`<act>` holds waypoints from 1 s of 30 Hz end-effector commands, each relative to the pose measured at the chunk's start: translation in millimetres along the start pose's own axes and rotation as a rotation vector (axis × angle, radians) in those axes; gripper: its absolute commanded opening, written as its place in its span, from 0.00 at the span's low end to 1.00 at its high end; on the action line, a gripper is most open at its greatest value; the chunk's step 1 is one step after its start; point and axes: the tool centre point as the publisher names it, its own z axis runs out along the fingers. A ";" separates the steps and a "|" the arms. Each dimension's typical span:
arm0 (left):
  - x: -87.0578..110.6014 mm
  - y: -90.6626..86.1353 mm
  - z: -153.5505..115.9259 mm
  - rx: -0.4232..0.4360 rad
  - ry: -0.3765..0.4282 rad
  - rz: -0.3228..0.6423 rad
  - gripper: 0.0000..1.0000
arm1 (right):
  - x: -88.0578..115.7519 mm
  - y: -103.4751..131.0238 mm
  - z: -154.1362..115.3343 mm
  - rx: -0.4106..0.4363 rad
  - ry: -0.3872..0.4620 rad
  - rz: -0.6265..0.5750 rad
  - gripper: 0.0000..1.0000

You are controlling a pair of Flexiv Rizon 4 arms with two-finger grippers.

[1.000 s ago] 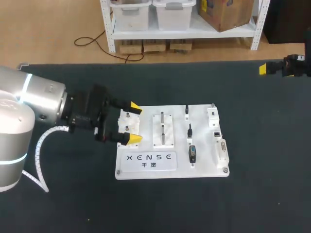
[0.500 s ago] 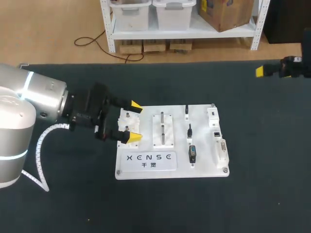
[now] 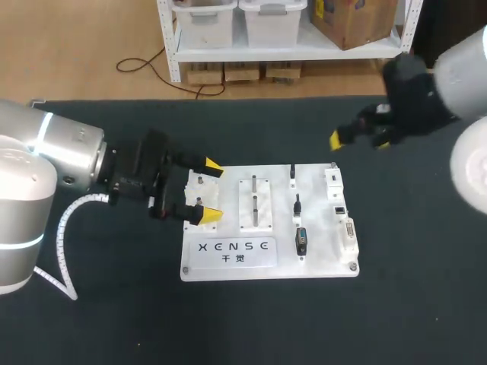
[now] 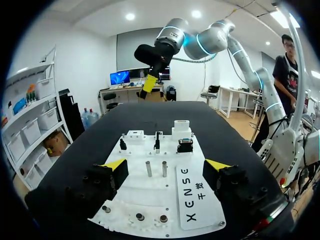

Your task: Insert the Ethernet cable into its matching sockets.

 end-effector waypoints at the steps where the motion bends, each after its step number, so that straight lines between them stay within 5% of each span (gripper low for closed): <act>1: 1.3 0.1 0.1 -0.001 -0.004 0.002 1.00 | 8.7 23.4 14.9 0.244 0.069 0.021 1.00; 8: 1.3 0.1 0.1 -0.001 -0.004 0.002 1.00 | 27.2 36.5 41.2 0.361 0.145 0.023 1.00; 30: 1.3 0.1 0.1 -0.001 -0.004 0.002 1.00 | 57.9 41.9 99.0 0.516 0.274 0.062 1.00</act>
